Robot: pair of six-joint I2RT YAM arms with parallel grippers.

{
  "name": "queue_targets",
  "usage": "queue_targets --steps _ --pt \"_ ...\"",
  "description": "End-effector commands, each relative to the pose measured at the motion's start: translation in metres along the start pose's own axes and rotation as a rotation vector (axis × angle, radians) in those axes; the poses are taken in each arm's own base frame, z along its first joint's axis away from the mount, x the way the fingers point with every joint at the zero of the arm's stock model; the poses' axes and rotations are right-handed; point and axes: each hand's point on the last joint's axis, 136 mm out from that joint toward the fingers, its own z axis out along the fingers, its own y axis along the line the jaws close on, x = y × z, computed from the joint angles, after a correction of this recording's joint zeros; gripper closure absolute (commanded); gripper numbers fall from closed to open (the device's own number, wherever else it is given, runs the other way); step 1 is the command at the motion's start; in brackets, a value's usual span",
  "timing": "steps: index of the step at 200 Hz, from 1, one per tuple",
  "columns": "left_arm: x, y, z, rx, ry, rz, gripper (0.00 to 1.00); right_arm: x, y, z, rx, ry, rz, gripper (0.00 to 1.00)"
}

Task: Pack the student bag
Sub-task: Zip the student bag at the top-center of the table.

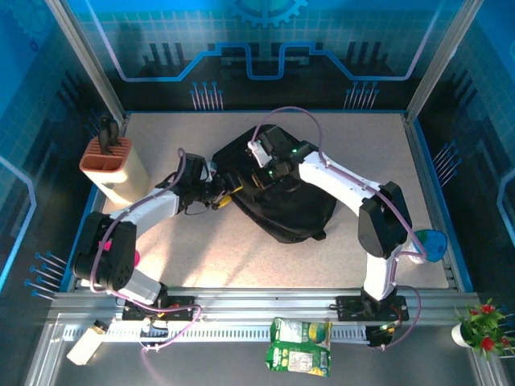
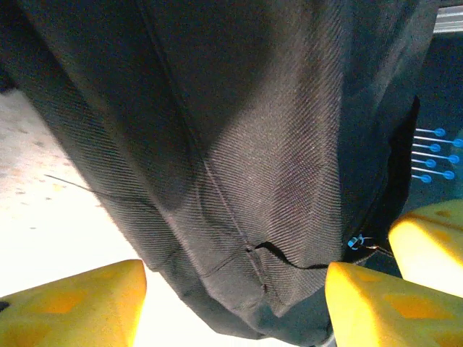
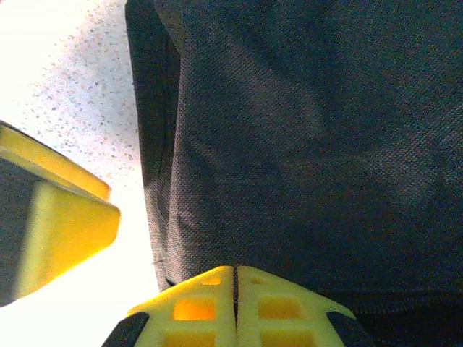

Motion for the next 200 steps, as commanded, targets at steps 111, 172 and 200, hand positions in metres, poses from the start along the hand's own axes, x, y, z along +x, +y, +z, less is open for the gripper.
queue_targets --steps 111,172,200 --pt "0.011 -0.025 0.040 0.117 0.107 -0.075 0.85 0.000 0.002 -0.011 -0.089 -0.034 0.086 1.00" --pt "0.004 -0.004 0.039 0.028 0.064 -0.075 1.00 0.008 -0.102 -0.024 0.181 -0.039 0.263 1.00" --pt "0.005 0.000 0.034 0.006 0.057 -0.063 1.00 0.011 -0.157 -0.031 0.305 -0.053 0.397 1.00"
